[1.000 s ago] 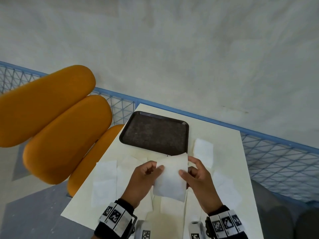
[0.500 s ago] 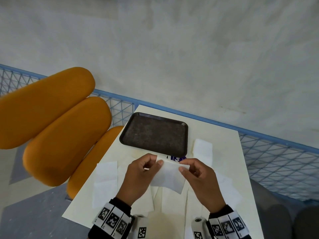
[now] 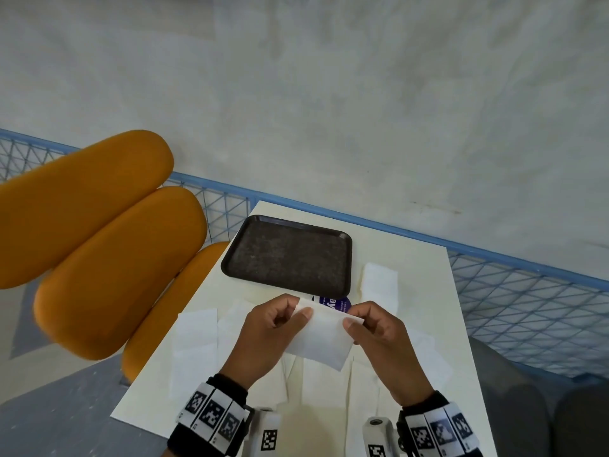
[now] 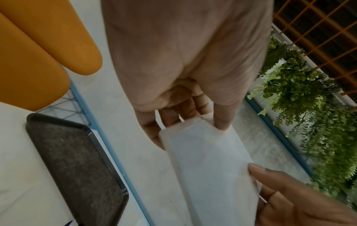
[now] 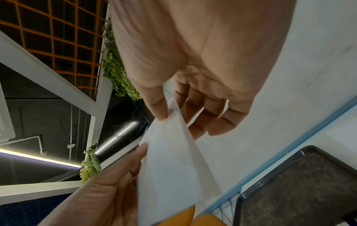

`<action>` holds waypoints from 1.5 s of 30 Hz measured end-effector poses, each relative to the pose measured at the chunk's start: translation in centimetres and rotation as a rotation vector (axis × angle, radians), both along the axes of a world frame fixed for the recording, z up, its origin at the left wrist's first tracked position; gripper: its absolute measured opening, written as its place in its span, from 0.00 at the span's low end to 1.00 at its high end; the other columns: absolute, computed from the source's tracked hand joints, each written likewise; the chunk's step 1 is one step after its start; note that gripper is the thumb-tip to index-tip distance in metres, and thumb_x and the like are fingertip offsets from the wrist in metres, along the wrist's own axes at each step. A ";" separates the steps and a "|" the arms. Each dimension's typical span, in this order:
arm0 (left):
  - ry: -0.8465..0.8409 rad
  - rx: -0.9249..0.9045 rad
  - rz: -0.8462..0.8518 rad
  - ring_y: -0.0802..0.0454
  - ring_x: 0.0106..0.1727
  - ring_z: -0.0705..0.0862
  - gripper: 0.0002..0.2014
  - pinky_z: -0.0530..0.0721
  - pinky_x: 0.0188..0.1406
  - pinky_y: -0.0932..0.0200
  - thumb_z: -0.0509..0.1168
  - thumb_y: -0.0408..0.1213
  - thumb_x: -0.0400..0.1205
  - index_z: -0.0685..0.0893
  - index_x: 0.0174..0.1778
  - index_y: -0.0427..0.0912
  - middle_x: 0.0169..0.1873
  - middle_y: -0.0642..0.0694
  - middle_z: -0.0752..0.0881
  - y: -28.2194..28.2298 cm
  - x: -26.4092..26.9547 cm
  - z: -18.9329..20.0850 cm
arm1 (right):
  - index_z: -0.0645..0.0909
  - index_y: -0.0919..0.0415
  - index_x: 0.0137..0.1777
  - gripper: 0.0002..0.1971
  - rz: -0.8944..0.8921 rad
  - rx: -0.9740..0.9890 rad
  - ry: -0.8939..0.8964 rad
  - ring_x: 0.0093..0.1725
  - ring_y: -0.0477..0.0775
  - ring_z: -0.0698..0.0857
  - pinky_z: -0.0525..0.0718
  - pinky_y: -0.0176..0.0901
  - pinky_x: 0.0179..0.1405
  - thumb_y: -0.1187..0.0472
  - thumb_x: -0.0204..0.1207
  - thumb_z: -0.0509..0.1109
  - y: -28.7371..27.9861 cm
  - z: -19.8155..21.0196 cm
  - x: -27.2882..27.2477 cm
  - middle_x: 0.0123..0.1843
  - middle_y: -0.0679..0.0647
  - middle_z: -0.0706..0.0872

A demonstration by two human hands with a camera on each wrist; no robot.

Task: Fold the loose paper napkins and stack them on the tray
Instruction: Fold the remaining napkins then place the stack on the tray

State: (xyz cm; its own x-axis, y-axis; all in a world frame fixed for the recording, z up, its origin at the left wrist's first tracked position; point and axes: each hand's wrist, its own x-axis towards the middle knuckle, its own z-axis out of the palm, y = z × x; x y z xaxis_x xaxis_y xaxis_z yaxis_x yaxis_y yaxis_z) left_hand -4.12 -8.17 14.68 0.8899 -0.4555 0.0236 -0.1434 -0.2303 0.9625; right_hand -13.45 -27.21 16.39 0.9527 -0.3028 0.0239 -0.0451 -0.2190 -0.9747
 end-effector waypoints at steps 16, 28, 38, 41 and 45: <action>-0.055 0.106 -0.072 0.77 0.46 0.82 0.06 0.81 0.36 0.80 0.63 0.57 0.79 0.80 0.43 0.62 0.38 0.81 0.82 -5.9 -1.3 0.7 | 0.87 0.49 0.47 0.06 0.097 -0.270 0.057 0.42 0.42 0.86 0.80 0.28 0.40 0.50 0.81 0.72 -4.2 -0.2 0.5 0.40 0.38 0.88; 0.187 -0.143 0.223 0.62 0.40 0.86 0.09 0.88 0.40 0.61 0.66 0.48 0.86 0.87 0.41 0.65 0.40 0.58 0.89 -9.6 -1.7 0.7 | 0.86 0.50 0.56 0.08 0.007 0.229 0.047 0.48 0.52 0.89 0.88 0.51 0.47 0.56 0.78 0.73 -8.1 -1.9 -0.6 0.49 0.55 0.91; 0.352 -0.045 0.130 0.52 0.43 0.92 0.18 0.93 0.45 0.50 0.72 0.36 0.83 0.84 0.26 0.56 0.34 0.50 0.90 -11.1 -2.0 -1.5 | 0.90 0.51 0.41 0.14 -0.069 0.127 0.038 0.37 0.52 0.85 0.84 0.45 0.40 0.72 0.78 0.73 -10.8 -4.4 -0.3 0.39 0.56 0.90; 0.436 -0.069 0.123 0.53 0.37 0.89 0.20 0.93 0.49 0.46 0.73 0.33 0.82 0.80 0.23 0.50 0.27 0.47 0.85 -11.3 -1.2 -2.0 | 0.92 0.49 0.40 0.20 -0.053 0.102 0.007 0.36 0.51 0.86 0.83 0.38 0.40 0.78 0.75 0.72 -11.7 -4.9 -0.1 0.38 0.57 0.91; 0.564 -0.118 0.134 0.49 0.39 0.88 0.16 0.91 0.50 0.51 0.72 0.32 0.82 0.86 0.27 0.47 0.31 0.44 0.85 -11.9 -0.7 -3.1 | 0.93 0.55 0.41 0.16 -0.040 0.103 0.003 0.38 0.53 0.88 0.85 0.38 0.40 0.78 0.75 0.74 -12.4 -5.8 0.9 0.40 0.54 0.93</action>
State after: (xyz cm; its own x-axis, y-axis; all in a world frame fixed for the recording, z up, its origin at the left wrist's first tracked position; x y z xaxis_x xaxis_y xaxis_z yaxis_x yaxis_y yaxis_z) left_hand -4.79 -20.08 11.56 0.8294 -0.3617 -0.4258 0.4205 -0.0976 0.9020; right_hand -12.56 -39.64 10.62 0.9400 -0.3410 -0.0116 -0.0542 -0.1158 -0.9918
